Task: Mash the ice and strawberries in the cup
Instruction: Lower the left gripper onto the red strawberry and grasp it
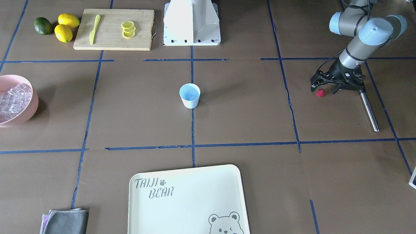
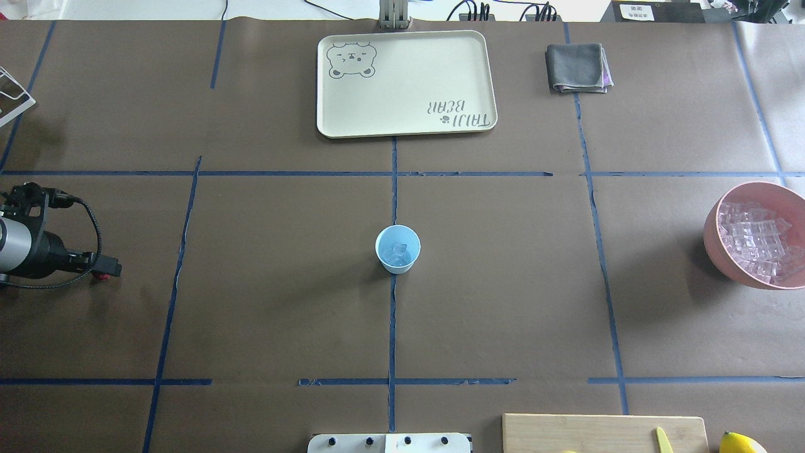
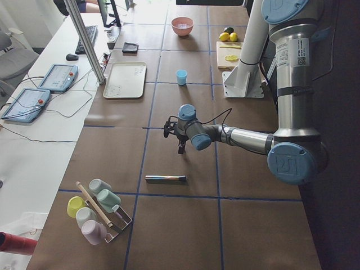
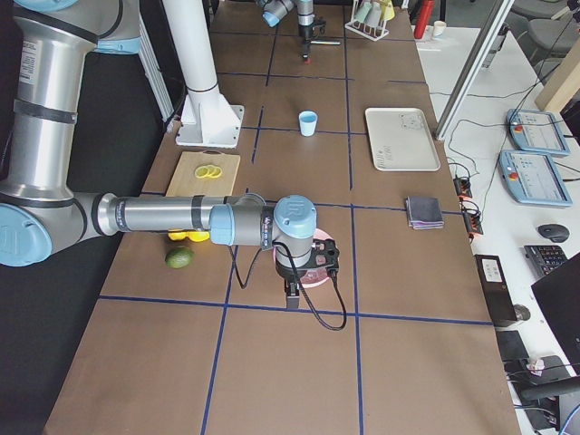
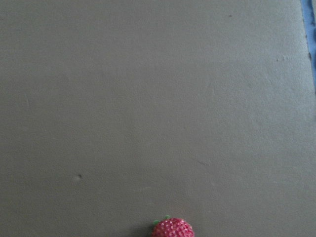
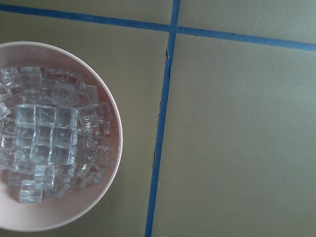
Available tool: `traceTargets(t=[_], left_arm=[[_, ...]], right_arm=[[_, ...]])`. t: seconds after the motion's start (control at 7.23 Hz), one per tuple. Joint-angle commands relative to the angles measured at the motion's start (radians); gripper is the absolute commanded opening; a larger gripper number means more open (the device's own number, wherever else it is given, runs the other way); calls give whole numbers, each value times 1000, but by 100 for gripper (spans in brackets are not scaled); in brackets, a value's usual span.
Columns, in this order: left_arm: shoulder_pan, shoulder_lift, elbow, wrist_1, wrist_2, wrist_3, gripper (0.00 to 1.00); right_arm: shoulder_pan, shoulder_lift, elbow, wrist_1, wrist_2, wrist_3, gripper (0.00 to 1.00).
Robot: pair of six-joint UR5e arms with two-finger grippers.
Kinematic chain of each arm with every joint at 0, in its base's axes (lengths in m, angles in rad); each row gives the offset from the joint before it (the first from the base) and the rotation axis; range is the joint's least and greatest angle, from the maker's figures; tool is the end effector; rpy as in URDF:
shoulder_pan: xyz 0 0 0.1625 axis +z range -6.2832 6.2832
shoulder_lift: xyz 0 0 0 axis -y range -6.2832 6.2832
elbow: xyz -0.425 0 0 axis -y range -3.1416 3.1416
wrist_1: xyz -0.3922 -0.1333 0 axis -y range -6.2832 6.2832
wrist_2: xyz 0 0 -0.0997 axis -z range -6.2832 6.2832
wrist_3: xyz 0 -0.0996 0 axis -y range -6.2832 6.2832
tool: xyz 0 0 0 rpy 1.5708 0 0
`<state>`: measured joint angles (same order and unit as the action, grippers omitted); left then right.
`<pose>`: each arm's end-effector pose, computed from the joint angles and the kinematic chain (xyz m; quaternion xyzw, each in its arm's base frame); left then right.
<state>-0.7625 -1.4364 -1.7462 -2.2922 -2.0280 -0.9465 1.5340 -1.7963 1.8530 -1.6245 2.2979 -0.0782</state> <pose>0.2773 -0.3884 0.5634 0.0698 0.4131 0.0217 0.9077 0.0525 -0.3987 0.6286 0.0088 -0.3555 -0.0542 0.9331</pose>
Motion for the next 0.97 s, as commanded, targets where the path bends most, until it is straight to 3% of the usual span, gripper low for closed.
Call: traceTargets(t=[0.0,0.55,0.69,0.83], left_arm=[[18,-2,2,2,25,0,100],[26,-7,17,3,25,0,98],[26,-7,17,3,23,-1,69],[26,-7,19,5,23,-1,32]], right_arm=[[0,0,0,2,0,0,99],[0,-2,-5,0,0,0,99],[0,-2,-5,0,0,-2,99],[0,-2,-6,2,0,-2,99]])
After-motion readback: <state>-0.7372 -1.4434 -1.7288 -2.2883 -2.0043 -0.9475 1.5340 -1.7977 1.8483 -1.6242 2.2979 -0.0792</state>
